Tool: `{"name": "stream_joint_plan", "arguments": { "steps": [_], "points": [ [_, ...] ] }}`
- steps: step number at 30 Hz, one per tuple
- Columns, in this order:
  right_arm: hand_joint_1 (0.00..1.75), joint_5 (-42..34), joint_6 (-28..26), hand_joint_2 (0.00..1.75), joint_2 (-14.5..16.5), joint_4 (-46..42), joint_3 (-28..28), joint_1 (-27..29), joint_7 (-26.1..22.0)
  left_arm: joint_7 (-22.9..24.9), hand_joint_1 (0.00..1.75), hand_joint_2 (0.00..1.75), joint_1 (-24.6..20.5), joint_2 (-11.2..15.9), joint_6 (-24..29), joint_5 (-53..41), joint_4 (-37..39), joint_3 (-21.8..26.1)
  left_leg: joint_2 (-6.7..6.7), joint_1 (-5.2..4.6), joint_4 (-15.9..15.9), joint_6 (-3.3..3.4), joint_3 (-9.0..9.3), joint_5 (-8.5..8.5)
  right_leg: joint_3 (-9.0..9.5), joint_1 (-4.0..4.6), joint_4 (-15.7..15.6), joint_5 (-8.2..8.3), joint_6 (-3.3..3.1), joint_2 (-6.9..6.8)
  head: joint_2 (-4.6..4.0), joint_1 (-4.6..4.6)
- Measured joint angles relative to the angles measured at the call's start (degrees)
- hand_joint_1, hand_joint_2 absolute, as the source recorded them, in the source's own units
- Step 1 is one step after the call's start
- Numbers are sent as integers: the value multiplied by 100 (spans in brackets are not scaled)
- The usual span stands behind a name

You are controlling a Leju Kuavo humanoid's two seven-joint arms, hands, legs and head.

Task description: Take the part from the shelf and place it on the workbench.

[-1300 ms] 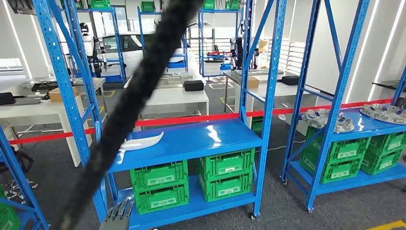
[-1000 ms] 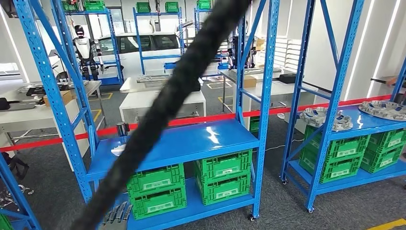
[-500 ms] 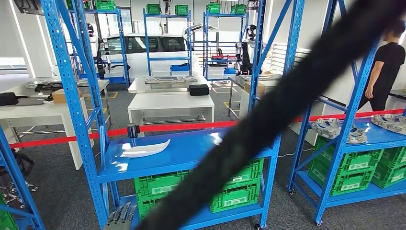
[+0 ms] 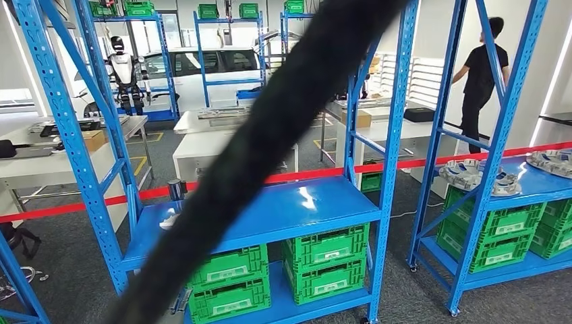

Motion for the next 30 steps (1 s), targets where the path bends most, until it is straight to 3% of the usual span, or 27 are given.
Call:
{"name": "stream_joint_plan", "arguments": {
  "steps": [1,3,4,5,7,9,11,13,14,15,16,18,19,20,24,26,28,30],
  "points": [
    [0,-7,-5,0,0,0,-1,3,0,-27,0,0,7,-1,-11,21,-4,-27,1,-1,-212,22,28,202,58,2,0,-42,7,3,0,-3],
    [0,-16,-25,0,5,0,-2,8,-3,-40,0,0,9,-3,-45,166,-34,-149,10,-21,-955,100,279,700,183,7,-5,-128,30,5,-1,-3],
    [0,-17,-38,0,9,0,-4,7,-5,-22,0,0,5,-3,-65,285,-51,-244,18,-45,-1260,137,391,781,224,8,-15,-162,54,8,-4,-16],
    [0,-17,-47,0,13,0,-7,9,-6,2,0,0,6,-7,-81,418,-71,-355,24,-69,-1451,175,472,800,253,7,-35,-189,87,9,-7,-20],
    [0,-15,-55,0,18,0,-12,20,-8,54,0,0,7,-14,-99,647,-100,-574,19,-96,-1562,259,552,726,291,11,-23,-170,170,10,-11,-34],
    [0,-10,-54,0,20,0,-13,25,-7,84,0,0,3,-22,-98,768,-129,-748,10,-73,-1622,339,680,782,289,7,119,-194,220,5,-11,-19],
    [0,-6,-54,0,19,0,-14,6,-5,91,0,0,-19,-26,-95,809,-144,-880,13,-52,-1653,389,786,766,73,-1,539,-365,248,5,-11,-2],
    [0,-4,-49,0,15,0,-18,0,-3,88,0,0,-16,-26,-93,839,-143,-969,10,-56,-1647,415,819,718,-362,1,1181,-612,282,7,-11,6],
    [0,-5,-44,0,13,0,-21,6,-3,82,0,0,-2,-26,-93,856,-142,-1004,4,-58,-1639,415,836,688,-561,0,1402,-675,300,7,-11,9],
    [0,-7,-39,0,12,0,-26,14,-4,72,0,0,11,-26,-93,885,-142,-1035,-5,-57,-1626,408,855,654,-675,-2,1434,-623,314,6,-11,10],
    [0,-8,-35,0,11,0,-30,21,-8,63,0,0,19,-26,-93,925,-144,-1073,-13,-53,-1607,395,883,614,-685,-4,1258,-442,322,5,-11,11],
    [0,-9,-37,0,8,0,-36,24,-15,53,0,0,21,-27,-97,1040,-159,-1168,-20,-42,-1558,348,952,518,-489,-4,541,57,318,3,-11,12],
    [0,-9,-38,0,7,0,-37,22,-19,61,0,0,19,-27,-101,1103,-169,-1225,-22,-43,-1535,314,972,473,-399,10,248,159,294,-2,-14,11],
    [0,-8,-38,0,7,0,-38,24,-25,75,0,0,20,-26,-108,1168,-183,-1283,-22,-48,-1525,277,981,434,-334,24,79,204,264,-5,-16,9],
    [0,3,-33,0,7,0,-42,44,-56,151,0,0,23,-22,-119,1381,-215,-1540,-16,-59,-1414,130,1007,371,-212,20,19,179,83,14,-22,9],
    [0,15,-27,0,2,0,-43,31,-56,155,0,0,4,-20,-113,1433,-221,-1631,0,-40,-1037,67,802,210,-135,6,8,143,13,20,-22,4],
    [0,25,-22,0,-2,0,-44,24,-48,154,0,0,4,-17,-110,1465,-218,-1690,11,-20,-348,19,382,-53,-87,9,7,89,-20,20,-22,6],
    [0,32,-19,0,-2,0,-44,30,-40,154,0,0,26,-17,-109,1519,-212,-1740,16,-13,63,13,43,-109,-28,14,9,28,-22,21,-22,4]
  ]
}}
